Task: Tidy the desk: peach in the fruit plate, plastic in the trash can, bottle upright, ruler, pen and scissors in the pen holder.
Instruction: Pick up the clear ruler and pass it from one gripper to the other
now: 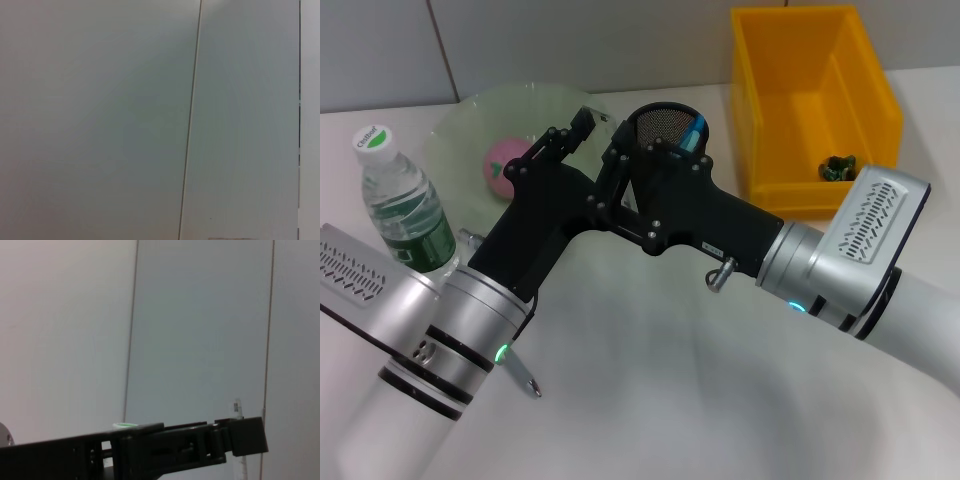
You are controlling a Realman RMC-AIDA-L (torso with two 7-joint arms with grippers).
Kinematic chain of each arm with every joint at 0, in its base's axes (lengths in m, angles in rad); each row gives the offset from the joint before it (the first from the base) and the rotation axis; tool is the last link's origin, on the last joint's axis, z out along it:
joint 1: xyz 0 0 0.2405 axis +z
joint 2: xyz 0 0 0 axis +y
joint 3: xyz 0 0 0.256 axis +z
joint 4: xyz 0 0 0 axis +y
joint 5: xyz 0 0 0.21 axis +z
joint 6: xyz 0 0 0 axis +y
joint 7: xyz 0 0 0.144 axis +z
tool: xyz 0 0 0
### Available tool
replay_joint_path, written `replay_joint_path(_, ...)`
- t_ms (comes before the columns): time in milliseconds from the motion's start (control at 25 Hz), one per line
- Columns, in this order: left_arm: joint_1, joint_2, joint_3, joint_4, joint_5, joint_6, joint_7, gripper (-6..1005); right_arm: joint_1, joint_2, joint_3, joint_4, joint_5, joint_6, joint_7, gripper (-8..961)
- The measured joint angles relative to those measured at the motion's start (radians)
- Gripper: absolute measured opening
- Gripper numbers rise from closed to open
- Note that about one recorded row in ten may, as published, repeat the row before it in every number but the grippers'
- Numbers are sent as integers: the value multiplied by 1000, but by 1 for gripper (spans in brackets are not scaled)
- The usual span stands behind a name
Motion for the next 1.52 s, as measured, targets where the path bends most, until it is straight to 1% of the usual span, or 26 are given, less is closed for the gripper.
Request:
replay_joint_path(440, 0, 0, -1, -1, 13, 0, 29, 391, 2, 0, 1, 4, 0, 1, -4, 494)
replay_joint_path(640, 1, 0, -1, 0, 13, 0, 30, 391, 5, 0, 3, 12, 0, 2, -4, 255)
replay_joint_path(880, 0, 0, -1, 0, 14, -8, 31, 391, 12, 0, 29, 22, 2, 28, -4, 201)
replay_joint_path(1080, 1, 0, -1, -4, 16, -12, 40, 391, 12, 0, 43, 29, -1, 39, -3, 105)
replay_joint_path(1160, 1, 0, -1, -4, 16, -14, 40, 391, 12, 0, 40, 29, -1, 40, 1, 16)
replay_joint_path(1520, -2, 1, -2, 0, 27, -21, 29, 391, 10, 0, 38, 29, -1, 40, 4, 15)
